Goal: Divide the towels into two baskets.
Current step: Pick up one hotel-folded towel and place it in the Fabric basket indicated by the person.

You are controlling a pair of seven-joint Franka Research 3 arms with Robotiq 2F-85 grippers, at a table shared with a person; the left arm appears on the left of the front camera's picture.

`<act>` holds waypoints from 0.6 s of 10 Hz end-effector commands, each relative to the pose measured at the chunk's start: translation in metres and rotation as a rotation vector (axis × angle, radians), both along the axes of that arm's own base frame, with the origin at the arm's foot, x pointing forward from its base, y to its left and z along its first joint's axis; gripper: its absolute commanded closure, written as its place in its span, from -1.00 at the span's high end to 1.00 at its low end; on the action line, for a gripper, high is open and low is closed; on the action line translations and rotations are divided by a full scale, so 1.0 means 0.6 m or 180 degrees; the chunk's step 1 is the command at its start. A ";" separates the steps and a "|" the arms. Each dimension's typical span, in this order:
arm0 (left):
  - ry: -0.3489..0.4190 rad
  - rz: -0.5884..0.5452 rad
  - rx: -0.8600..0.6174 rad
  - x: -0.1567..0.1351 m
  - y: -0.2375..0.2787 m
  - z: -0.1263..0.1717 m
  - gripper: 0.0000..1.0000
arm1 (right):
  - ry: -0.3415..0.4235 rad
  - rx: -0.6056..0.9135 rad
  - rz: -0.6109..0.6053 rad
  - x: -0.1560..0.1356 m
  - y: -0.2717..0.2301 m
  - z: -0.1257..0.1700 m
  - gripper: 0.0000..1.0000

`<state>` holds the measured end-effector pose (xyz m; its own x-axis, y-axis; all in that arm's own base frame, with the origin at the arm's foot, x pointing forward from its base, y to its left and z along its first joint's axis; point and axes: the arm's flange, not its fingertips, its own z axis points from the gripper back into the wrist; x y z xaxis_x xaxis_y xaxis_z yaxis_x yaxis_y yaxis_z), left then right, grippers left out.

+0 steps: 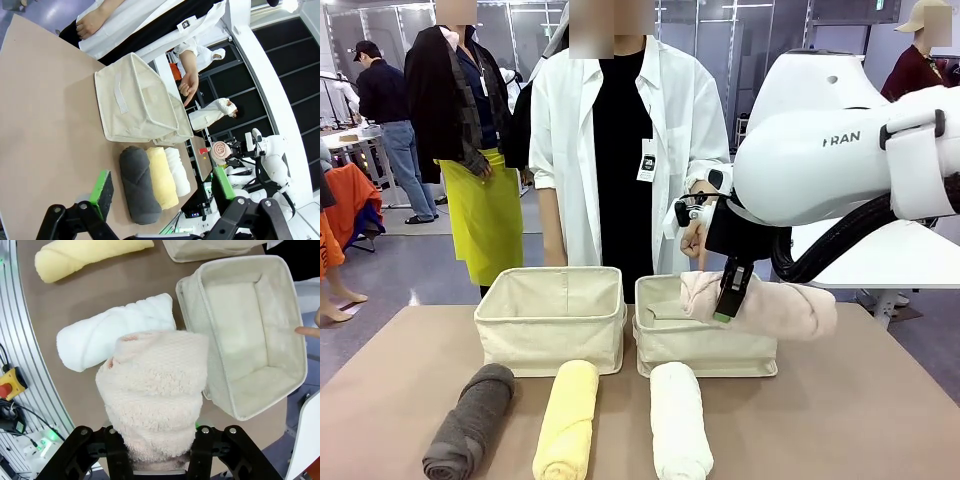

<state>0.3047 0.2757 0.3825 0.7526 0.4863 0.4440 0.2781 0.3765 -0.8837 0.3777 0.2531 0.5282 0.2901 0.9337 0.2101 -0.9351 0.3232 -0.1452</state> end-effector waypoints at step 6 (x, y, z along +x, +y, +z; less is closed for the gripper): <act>-0.0030 0.0005 -0.0007 -0.004 0.003 0.002 1.00 | -0.0412 0.0079 0.0849 0.188 0.040 -0.020 -0.25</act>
<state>0.3049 0.2754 0.3825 0.7530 0.4858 0.4439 0.2782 0.3762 -0.8838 0.4697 0.2739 0.5147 0.0614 0.9695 0.2373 -0.9516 0.1286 -0.2791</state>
